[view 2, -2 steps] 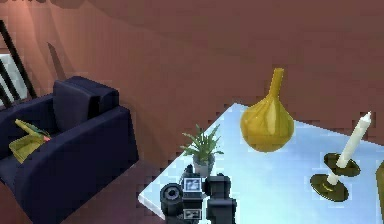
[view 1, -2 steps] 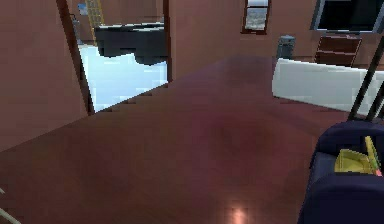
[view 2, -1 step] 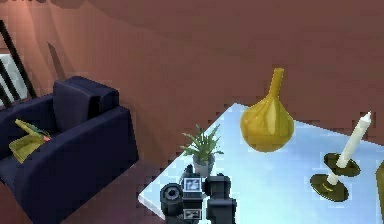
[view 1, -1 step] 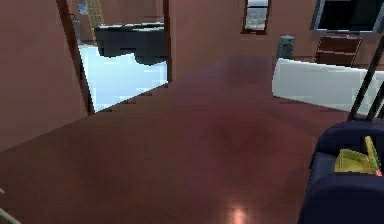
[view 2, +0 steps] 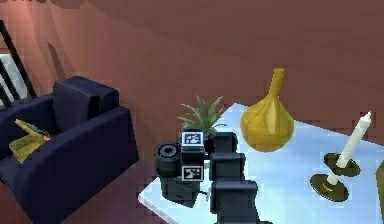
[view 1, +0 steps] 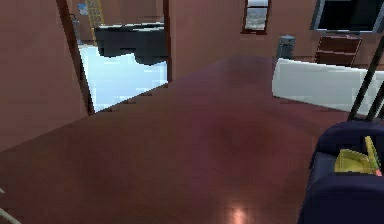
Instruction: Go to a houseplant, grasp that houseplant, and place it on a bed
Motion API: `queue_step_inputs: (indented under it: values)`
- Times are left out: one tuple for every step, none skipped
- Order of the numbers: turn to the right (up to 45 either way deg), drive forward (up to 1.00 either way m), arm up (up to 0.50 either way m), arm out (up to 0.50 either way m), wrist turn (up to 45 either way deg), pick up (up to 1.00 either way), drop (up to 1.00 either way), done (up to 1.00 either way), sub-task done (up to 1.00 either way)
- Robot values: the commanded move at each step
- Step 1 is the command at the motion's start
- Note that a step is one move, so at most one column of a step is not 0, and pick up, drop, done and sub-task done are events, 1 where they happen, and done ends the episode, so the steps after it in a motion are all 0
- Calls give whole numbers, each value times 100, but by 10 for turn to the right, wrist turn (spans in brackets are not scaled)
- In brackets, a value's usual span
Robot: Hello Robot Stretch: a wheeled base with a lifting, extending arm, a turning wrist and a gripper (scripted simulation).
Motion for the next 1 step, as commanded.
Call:
queue_step_inputs:
  values:
    - [0,0,6,0,0,0,0,0,0]
